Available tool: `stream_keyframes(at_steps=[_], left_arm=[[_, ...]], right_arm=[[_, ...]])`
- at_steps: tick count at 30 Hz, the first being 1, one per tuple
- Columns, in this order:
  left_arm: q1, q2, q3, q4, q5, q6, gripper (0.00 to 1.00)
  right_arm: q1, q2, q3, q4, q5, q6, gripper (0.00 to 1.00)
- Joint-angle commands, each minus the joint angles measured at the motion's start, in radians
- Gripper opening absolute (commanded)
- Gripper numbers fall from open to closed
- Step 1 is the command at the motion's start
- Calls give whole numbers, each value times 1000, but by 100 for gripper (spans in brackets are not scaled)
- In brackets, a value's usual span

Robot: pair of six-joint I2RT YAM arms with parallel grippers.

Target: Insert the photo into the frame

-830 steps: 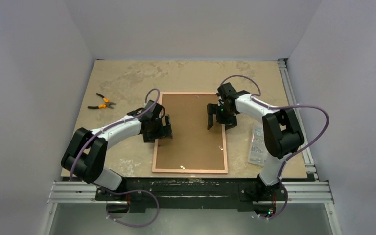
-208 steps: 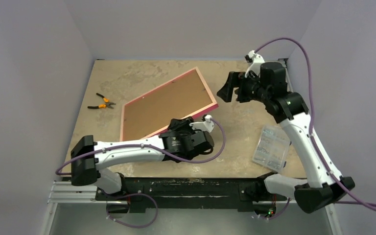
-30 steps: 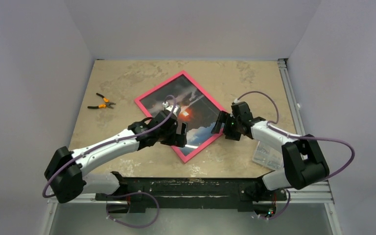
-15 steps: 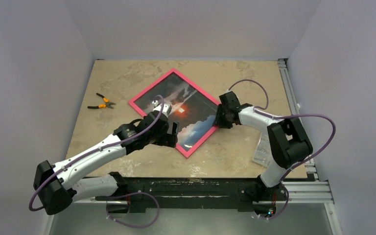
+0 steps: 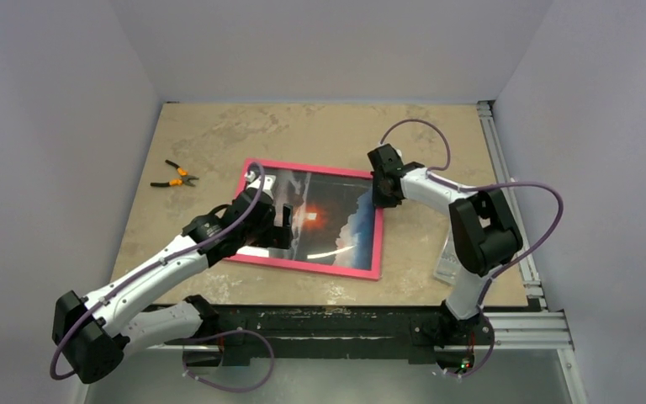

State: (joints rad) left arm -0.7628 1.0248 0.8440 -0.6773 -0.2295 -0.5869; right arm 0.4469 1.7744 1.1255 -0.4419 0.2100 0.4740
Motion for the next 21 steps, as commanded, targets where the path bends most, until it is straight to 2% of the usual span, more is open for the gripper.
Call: stream_keyframes(at_steps=[1, 2, 5, 7, 8, 10, 14, 18, 21], left_arm=[[93, -3, -50, 55, 90, 19, 100], [125, 7, -64, 63, 113, 16, 100], [236, 29, -105, 77, 178, -3, 100], [311, 37, -124, 80, 200, -16, 100], [343, 41, -126, 74, 199, -24, 100], [409, 50, -126, 60, 200, -37, 100], [529, 98, -125, 57, 222, -54, 100], [605, 170, -127, 83, 258, -56, 100], [621, 231, -125, 101, 270, -59, 100]], right_arm=[[-54, 39, 89, -122, 166, -149, 0], [-67, 43, 114, -133, 161, -153, 8], [-100, 38, 176, -166, 122, -166, 48], [-107, 18, 188, -178, 91, -168, 68], [-108, 4, 182, -180, 75, -165, 74], [-111, -37, 154, -182, 24, -149, 79], [-111, -123, 43, -158, -137, -100, 81], [-111, -190, -91, -107, -282, -48, 81], [-111, -206, -165, -58, -373, -15, 81]])
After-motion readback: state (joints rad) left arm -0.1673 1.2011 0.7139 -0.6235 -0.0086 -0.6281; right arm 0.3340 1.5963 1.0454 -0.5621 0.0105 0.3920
